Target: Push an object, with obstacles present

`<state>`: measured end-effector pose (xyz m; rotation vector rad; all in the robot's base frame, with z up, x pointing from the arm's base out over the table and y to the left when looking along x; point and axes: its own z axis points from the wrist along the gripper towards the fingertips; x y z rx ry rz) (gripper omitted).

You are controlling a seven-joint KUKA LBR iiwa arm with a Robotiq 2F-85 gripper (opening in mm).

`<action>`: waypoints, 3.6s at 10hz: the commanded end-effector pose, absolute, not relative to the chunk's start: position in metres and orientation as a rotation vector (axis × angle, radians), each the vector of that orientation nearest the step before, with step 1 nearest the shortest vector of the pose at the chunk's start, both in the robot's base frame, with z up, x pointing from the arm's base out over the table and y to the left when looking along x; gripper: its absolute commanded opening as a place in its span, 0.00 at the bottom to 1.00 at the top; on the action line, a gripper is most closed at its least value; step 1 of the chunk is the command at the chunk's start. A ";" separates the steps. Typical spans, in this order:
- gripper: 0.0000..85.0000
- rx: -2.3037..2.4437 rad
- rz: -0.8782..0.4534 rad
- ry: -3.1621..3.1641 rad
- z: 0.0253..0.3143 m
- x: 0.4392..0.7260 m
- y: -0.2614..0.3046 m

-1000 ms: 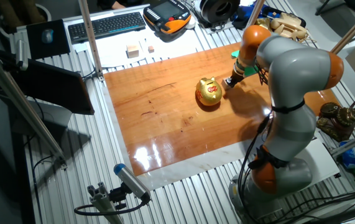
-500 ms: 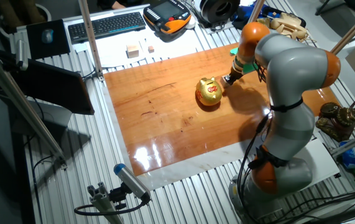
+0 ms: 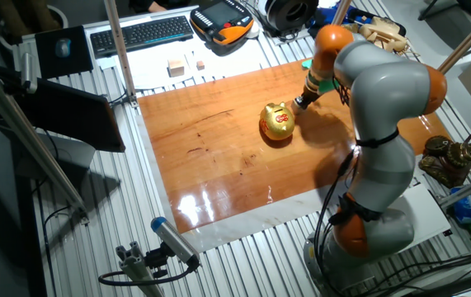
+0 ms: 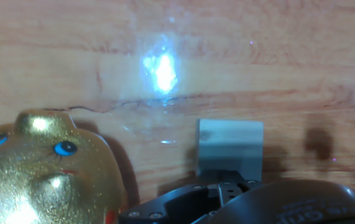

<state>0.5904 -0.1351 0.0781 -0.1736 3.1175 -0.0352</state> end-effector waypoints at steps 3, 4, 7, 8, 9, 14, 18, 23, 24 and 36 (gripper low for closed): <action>0.00 -0.150 -0.019 3.138 0.091 0.587 -0.139; 0.00 -0.148 -0.041 3.140 0.100 0.578 -0.137; 0.00 -0.198 -0.018 3.122 0.096 0.564 -0.138; 0.00 -0.214 -0.027 3.109 0.096 0.564 -0.138; 0.00 -0.202 -0.022 3.106 0.096 0.564 -0.138; 0.00 -0.114 -0.043 3.141 0.096 0.564 -0.138; 0.00 -0.071 -0.019 3.165 0.088 0.570 -0.137; 0.00 -0.129 -0.041 3.141 0.081 0.575 -0.135; 0.00 -0.159 -0.048 3.095 0.078 0.576 -0.135; 0.00 -0.142 -0.049 3.078 0.061 0.582 -0.135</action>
